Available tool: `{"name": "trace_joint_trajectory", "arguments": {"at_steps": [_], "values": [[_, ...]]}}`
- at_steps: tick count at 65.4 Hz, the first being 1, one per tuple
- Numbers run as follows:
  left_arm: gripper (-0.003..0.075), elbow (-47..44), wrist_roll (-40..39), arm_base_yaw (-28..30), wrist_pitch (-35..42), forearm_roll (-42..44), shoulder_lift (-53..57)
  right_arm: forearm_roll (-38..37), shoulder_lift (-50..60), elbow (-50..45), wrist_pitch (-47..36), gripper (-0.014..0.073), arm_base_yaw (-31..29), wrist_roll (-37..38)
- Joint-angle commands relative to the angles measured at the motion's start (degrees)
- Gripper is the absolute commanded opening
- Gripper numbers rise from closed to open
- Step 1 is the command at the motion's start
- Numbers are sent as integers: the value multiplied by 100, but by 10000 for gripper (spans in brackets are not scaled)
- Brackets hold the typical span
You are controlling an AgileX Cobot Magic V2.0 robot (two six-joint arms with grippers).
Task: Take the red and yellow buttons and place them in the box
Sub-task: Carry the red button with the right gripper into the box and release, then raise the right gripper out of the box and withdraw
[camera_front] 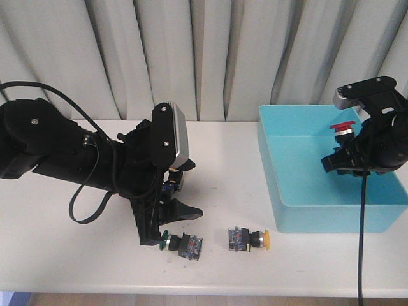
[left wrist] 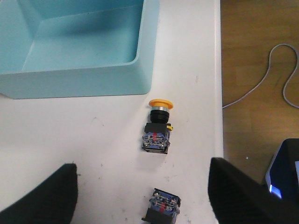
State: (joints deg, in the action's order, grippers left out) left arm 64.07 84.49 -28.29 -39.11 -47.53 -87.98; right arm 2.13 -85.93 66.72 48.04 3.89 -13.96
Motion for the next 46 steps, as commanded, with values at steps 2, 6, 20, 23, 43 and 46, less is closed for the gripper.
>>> {"name": "trace_joint_trajectory", "arguments": {"at_steps": [2, 6, 20, 23, 43, 46], "values": [[566, 151, -65, -23, 92, -225, 203, -367, -461, 613, 130, 222, -94, 526], [566, 151, -65, -23, 39, -225, 203, -497, -861, 903, 200, 225, -94, 765], [566, 151, -241, -23, -69, -225, 203, -763, -2130, 1693, 551, 232, -145, 1396], [566, 151, -241, -23, -84, -225, 203, -763, -2377, 1821, 640, 234, -172, 1431], [566, 151, -241, -23, -97, -225, 203, -814, -3252, 2214, 841, 252, -263, 1396], [566, 151, -241, -23, -87, -225, 203, -814, -3308, 2214, 836, 260, -263, 1396]]}}
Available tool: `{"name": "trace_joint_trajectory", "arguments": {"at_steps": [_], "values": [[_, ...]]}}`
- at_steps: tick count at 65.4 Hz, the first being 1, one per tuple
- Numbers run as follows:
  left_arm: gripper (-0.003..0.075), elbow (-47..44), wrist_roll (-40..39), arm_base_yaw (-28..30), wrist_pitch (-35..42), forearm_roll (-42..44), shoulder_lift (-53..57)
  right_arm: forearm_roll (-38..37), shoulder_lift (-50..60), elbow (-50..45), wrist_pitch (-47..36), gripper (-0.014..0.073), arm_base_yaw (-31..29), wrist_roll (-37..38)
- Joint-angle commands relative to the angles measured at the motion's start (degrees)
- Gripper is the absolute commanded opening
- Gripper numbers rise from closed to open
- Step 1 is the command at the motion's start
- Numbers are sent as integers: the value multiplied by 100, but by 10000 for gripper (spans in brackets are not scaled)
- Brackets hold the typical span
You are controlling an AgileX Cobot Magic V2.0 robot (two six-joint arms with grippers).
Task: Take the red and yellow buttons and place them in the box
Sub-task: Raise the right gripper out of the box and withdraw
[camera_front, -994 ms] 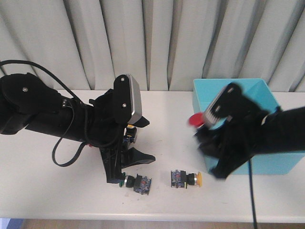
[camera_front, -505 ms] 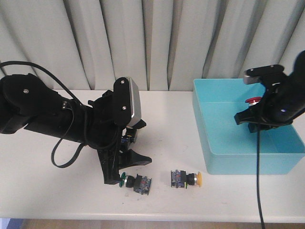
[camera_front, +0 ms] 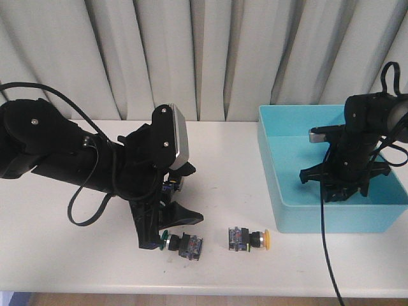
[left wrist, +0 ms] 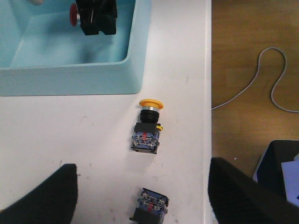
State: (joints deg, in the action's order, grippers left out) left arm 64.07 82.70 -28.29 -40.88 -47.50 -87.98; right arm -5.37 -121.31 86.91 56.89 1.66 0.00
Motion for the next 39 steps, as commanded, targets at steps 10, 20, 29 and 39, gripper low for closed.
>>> {"name": "trace_joint_trajectory", "arguments": {"at_steps": [10, 20, 29, 39], "values": [[566, 151, -63, -23, 87, -223, 203, -65, 138, 196, -48, 311, -39, -32], [566, 151, -57, -23, 87, -223, 203, -65, 138, 196, -48, 392, -39, -37], [566, 151, -57, -23, 87, -223, 203, -65, 192, 285, 24, 437, -39, -144], [566, 151, -69, -23, 87, -223, 203, 16, 640, 399, 128, 436, -22, -153]]}}
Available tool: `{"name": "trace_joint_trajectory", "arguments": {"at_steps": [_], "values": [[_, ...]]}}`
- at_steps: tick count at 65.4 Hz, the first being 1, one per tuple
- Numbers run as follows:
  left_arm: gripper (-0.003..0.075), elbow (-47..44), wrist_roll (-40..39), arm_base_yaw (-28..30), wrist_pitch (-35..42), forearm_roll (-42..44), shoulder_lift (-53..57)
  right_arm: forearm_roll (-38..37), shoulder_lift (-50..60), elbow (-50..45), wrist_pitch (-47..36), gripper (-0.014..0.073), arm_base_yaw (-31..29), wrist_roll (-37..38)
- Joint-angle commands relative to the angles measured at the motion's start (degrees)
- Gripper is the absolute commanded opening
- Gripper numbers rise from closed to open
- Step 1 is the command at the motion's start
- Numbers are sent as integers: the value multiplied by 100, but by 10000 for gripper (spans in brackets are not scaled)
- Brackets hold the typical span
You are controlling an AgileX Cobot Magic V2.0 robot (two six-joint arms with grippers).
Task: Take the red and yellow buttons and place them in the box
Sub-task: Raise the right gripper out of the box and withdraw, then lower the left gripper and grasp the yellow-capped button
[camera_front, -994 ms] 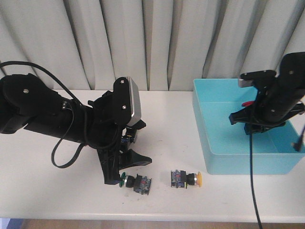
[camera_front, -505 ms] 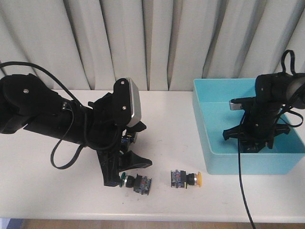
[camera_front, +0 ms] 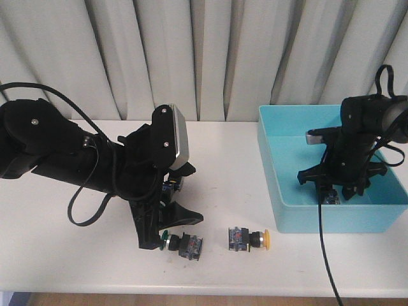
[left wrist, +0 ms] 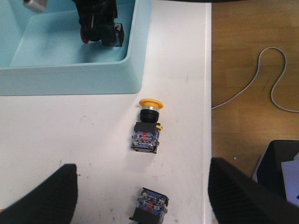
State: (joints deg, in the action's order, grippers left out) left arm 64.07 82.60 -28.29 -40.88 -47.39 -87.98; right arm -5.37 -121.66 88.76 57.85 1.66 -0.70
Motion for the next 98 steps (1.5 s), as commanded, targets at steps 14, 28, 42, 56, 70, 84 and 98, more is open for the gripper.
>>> {"name": "trace_joint_trajectory", "arguments": {"at_steps": [14, 28, 42, 56, 70, 84, 98], "values": [[566, 151, -65, -23, 97, -234, 203, 663, 1866, 99, -10, 436, -22, -485], [566, 151, -65, -23, 201, -234, 203, 1111, 3588, -1222, -808, 436, -22, -906], [566, 151, -65, -23, 270, -234, 203, 1213, 5225, -2946, -1801, 436, -22, -1050], [566, 151, -168, -23, 277, -234, 203, 1207, 6371, -4372, -2197, 436, -22, -1148], [566, 151, -2282, -18, 1301, 505, 168, 1218, 6750, -4872, -2509, 436, -22, -1277], [566, 617, -5970, -18, 1488, 3094, -434, 1272, 6756, -4872, -2541, 436, -22, -1282], [566, 1674, -8621, -18, 800, 5579, -1405, 1300, 6756, -4872, -2541, 436, -22, -1298]]}}
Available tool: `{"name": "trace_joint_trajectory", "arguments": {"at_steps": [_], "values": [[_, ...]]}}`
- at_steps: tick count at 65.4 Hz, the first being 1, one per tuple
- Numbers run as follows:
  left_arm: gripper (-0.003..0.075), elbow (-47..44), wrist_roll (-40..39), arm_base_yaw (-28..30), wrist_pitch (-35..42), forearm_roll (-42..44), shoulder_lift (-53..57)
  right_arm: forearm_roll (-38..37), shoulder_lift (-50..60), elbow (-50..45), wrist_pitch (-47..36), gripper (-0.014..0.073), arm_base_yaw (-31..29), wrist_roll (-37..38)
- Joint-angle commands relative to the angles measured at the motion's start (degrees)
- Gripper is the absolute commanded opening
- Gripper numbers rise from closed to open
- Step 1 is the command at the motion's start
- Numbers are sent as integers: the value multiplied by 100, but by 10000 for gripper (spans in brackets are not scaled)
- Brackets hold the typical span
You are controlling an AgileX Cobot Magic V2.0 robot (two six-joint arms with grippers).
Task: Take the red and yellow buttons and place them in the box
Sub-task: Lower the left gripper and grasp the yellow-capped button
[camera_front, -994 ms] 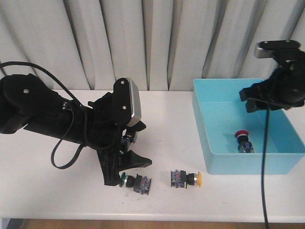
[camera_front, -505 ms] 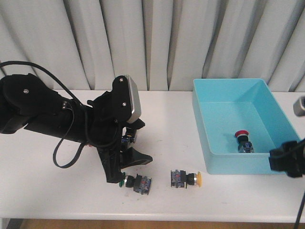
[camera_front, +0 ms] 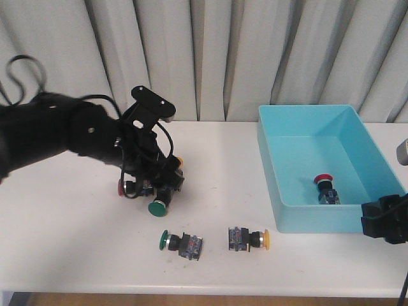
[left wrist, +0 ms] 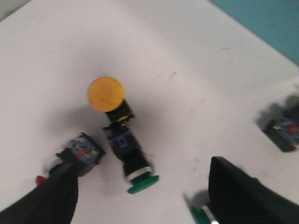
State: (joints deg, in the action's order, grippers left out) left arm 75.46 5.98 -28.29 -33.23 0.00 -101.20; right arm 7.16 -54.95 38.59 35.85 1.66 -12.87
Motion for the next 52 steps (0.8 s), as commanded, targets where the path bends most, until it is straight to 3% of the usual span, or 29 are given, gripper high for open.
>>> {"name": "trace_joint_trajectory", "arguments": {"at_steps": [1, 36, 52], "values": [[566, 634, -1024, -18, 10, 913, -150, 47, 85, 146, -341, 436, -22, -81], [566, 3257, -1205, 2, -993, 1059, -2491, 64, 85, 146, -387, 436, -22, -102], [543, 4018, -1332, 98, -1359, 982, -3108, 64, 85, 146, -387, 436, -22, -107]]}}
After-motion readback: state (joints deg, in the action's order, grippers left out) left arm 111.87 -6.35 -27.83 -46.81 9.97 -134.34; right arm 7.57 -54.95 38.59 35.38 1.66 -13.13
